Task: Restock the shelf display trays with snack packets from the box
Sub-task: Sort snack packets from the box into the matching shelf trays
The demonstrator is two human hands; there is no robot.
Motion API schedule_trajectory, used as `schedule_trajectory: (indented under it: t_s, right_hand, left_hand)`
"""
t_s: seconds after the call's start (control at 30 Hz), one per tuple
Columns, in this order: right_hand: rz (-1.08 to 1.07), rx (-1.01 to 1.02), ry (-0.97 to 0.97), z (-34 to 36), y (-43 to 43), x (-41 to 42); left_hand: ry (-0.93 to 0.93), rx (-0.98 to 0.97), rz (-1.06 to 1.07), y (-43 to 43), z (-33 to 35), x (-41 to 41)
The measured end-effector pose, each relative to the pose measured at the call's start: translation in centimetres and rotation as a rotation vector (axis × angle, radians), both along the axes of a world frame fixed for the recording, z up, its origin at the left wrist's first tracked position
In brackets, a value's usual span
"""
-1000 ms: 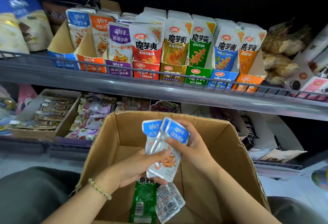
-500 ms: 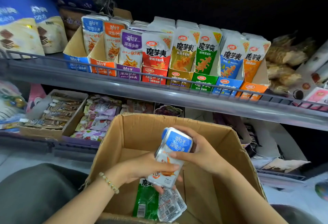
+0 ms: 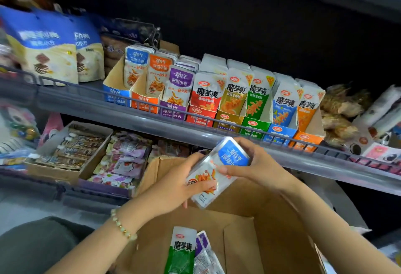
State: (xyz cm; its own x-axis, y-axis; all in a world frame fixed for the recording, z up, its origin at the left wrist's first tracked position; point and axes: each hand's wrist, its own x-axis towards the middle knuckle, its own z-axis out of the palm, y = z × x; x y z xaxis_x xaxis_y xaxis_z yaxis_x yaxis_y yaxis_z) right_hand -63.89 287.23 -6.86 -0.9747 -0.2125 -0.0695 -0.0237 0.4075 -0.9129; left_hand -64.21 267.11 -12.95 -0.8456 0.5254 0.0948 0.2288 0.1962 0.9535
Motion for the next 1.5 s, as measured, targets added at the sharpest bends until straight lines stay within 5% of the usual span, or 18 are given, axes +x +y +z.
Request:
schedule_trajectory:
  t_s: [0.17,0.43,0.63,0.93,1.17,1.5]
  right_hand:
    - [0.002,-0.001,0.075,6.1,-3.8,-2.8]
    - [-0.079,0.014,0.337,13.2,-11.7,-9.9]
    - [-0.121,0.114,0.423,14.8,-17.8,-18.0]
    - [-0.056,0.66,0.48,12.0,-22.5,-27.6]
    - [0.006,0.833,0.37,8.8,-24.4,-28.2]
    - [0.067,1.02,0.655,6.6,-24.5,-29.1]
  left_hand:
    - [0.093,0.12,0.031,-3.5,4.7,-3.2]
    - [0.276,0.406,0.36,-11.1,8.9,-10.3]
    - [0.433,0.01,0.799,-17.8,5.7,-16.7]
    - [0.467,-0.293,0.719,-18.4,2.0,-19.8]
    - [0.556,-0.388,0.774,-17.7,2.1,-19.6]
    - [0.542,-0.408,0.776,-17.9,2.5,-19.4]
